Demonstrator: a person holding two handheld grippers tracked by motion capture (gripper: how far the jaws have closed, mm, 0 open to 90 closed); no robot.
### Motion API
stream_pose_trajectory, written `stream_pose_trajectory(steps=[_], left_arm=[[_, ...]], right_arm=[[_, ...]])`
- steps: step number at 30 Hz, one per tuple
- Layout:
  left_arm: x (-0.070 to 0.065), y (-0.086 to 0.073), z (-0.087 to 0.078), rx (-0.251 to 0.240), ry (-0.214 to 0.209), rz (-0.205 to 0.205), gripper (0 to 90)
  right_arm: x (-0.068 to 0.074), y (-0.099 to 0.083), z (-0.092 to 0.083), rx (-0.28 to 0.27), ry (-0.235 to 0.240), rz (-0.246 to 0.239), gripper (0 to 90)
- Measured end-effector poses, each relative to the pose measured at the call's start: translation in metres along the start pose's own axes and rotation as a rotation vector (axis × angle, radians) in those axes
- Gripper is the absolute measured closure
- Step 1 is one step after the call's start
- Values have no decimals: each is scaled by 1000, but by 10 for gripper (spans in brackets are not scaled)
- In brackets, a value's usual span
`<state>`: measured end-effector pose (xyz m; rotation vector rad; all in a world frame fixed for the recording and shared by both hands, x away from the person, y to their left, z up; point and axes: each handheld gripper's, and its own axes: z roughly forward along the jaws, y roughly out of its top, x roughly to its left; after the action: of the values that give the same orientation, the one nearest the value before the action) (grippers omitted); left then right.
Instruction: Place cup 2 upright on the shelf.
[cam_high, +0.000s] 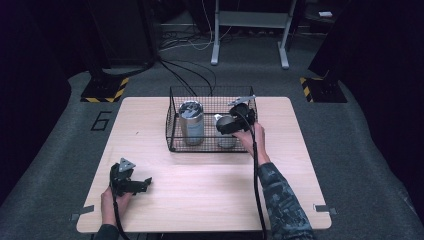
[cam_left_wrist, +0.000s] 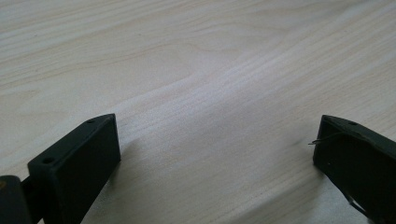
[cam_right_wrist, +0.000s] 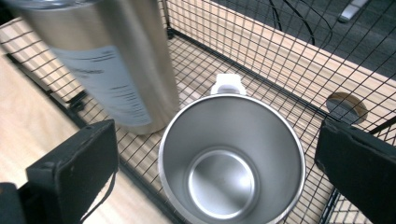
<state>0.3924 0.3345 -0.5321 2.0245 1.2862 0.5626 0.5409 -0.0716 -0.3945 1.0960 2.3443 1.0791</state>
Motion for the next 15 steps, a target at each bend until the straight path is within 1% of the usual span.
stream_pose_trajectory(steps=[1, 2, 3, 4, 5, 6, 7, 8, 9, 10, 11, 13, 15], left_arm=[[0, 0, 0, 1, 1, 1, 5], [0, 0, 0, 1, 1, 1, 5], [0, 0, 0, 0, 0, -1, 5], [0, 0, 0, 0, 0, 0, 5], [0, 0, 0, 0, 2, 1, 5], [0, 0, 0, 0, 0, 0, 5], [0, 0, 0, 0, 1, 0, 5], [0, 0, 0, 0, 1, 0, 5], [0, 0, 0, 0, 0, -1, 5], [0, 0, 0, 0, 0, -1, 5], [0, 0, 0, 0, 0, 0, 5], [0, 0, 0, 0, 0, 1, 5], [0, 0, 0, 0, 0, 0, 5]], right_arm=[[2, -1, -5, 1, 1, -5, 0], [4, -1, -9, 2, 4, 5, 0], [5, -2, -14, -6, 9, -18, 0], [7, -4, -19, -7, 10, -15, 0], [8, -5, -23, -13, 13, -27, 0], [10, -7, -28, -15, 18, -27, 0], [12, -9, -33, -16, 22, -35, 0], [13, -11, -37, -27, 20, -52, 0], [15, -13, -42, -24, 24, -49, 0], [15, -13, -42, -24, 24, -49, 0], [18, -18, -49, -30, 28, -68, 0], [21, -23, -56, -25, 30, -90, 0], [25, -30, -63, -29, 25, -96, 0]])
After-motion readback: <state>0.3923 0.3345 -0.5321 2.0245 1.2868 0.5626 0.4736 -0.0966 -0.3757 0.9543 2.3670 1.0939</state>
